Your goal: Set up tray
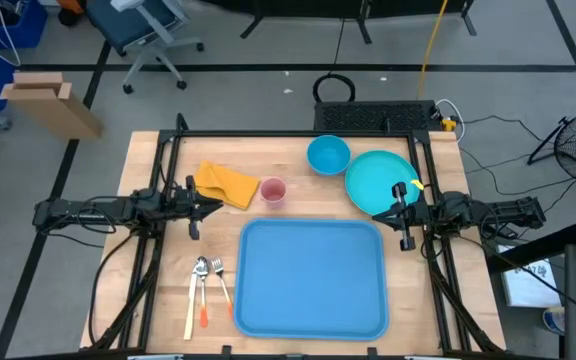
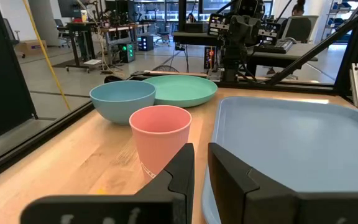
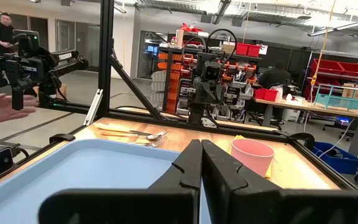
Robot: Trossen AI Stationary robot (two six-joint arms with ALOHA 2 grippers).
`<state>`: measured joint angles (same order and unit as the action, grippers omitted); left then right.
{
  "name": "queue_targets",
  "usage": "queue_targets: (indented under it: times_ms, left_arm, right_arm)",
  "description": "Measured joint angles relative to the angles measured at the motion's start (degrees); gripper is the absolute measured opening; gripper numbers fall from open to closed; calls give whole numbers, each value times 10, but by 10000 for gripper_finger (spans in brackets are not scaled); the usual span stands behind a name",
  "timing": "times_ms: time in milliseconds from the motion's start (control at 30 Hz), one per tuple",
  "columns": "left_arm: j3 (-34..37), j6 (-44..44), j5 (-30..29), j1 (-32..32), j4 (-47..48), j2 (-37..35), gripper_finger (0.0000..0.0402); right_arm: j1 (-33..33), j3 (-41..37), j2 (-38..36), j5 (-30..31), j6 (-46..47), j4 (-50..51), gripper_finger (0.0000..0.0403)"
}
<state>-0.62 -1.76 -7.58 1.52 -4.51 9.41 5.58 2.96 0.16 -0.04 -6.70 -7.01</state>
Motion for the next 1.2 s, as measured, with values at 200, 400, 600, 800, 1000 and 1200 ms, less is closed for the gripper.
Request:
queue_targets:
  times_ms: [200, 400, 600, 800, 1000, 1200]
  left_arm:
    - [0, 0, 0, 0, 0, 0, 49]
    - [0, 0, 0, 0, 0, 0, 49]
    - [0, -5, 0, 0, -5, 0, 49]
    - [0, -4, 0, 0, -5, 0, 49]
    - [0, 11, -6, 0, -17, 0, 49]
    - [0, 0, -17, 0, -12, 1, 49]
  right_arm:
    - [0, 0, 0, 0, 0, 0, 0]
    - [0, 0, 0, 0, 0, 0, 0]
    - [0, 0, 0, 0, -16, -47, 0]
    - [0, 2, 0, 5, -13, -91, 0]
    - [0, 69, 47, 103, -22, -54, 0]
    - [0, 250, 206, 229, -16, 150, 0]
